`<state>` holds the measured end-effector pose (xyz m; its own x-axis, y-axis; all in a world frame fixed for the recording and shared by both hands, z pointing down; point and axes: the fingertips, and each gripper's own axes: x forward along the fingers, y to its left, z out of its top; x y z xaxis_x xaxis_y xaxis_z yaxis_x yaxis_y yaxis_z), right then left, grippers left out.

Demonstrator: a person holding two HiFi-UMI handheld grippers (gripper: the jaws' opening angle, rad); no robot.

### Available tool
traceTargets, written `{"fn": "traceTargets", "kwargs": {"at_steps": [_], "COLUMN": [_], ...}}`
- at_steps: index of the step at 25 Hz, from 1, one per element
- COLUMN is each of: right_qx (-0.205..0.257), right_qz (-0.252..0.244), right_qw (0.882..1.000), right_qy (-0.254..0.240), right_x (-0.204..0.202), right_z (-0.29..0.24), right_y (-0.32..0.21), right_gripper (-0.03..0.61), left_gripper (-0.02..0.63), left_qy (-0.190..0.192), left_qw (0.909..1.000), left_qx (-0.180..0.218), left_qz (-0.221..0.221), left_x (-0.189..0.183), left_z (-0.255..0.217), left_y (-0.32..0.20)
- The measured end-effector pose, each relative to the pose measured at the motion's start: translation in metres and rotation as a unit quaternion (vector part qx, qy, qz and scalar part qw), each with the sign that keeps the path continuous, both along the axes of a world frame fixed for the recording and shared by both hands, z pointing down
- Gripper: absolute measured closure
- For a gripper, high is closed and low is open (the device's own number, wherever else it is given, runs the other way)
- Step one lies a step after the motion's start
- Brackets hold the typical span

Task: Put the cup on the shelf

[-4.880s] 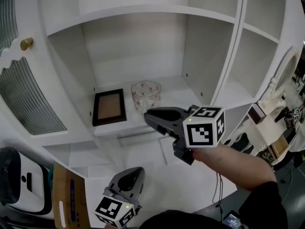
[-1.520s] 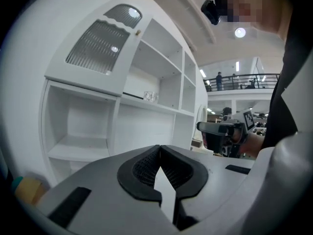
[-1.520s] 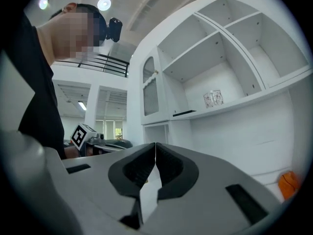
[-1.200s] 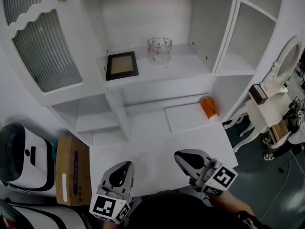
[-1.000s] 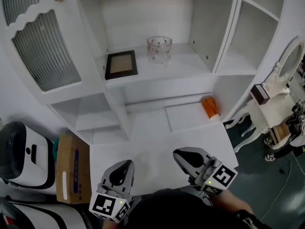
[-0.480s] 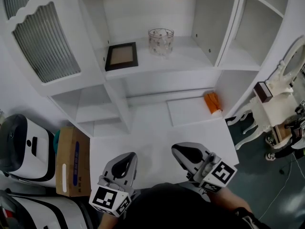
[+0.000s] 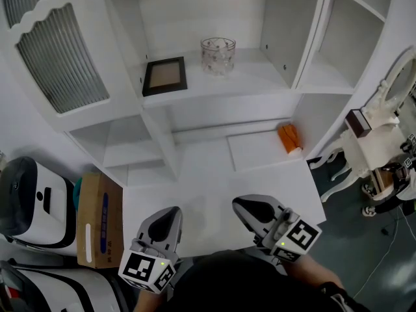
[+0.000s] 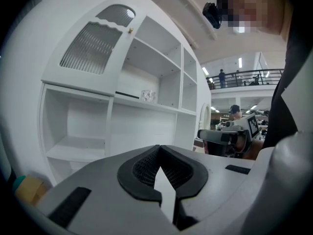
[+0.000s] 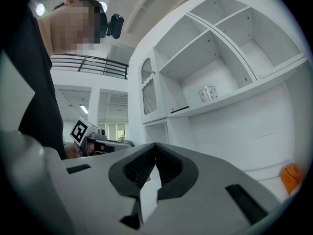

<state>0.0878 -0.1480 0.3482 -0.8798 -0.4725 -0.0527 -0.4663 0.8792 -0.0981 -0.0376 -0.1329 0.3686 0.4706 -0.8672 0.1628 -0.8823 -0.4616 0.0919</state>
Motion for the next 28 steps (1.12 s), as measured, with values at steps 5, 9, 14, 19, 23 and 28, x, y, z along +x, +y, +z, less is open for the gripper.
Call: {"fn": "traceTargets", "kwargs": {"at_steps": [5,9,14,19,23,28], "right_qx": [-0.005,-0.003,-0.006,-0.016,-0.022,-0.025], "right_qz": [0.002,0.001,0.002,0.003,0.004,0.002], "right_qw": [1.0,1.0,1.0,1.0,1.0,1.0], "right_qy": [0.003,0.001,-0.002,0.003,0.01,0.013], "right_x": [-0.001,-0.003,0.0,0.001,0.001,0.0], "right_z": [0.003,0.002,0.004,0.006,0.013,0.017], "right_y": [-0.001,0.0,-0.001,-0.003,-0.003,-0.003], "right_gripper": [0.563,0.563,0.563,0.563,0.563,0.563], "left_gripper": [0.601,0.601,0.601,0.601,0.601,0.601], "left_qy": [0.006,0.007,0.01,0.008,0.006,-0.005], "left_qw": [1.0,0.9999,0.9999,0.9998,0.9999,0.9999], "left_qx": [-0.004,-0.006,-0.007,-0.007,-0.011,-0.012], "left_qz": [-0.002,-0.004,-0.008,-0.015,-0.011,-0.005], "left_x": [-0.005,-0.006,-0.008,-0.007,-0.001,0.005], "left_z": [0.001,0.003,0.004,0.013,0.019,0.023], "left_y": [-0.001,-0.001,-0.002,-0.013,-0.017,-0.013]}}
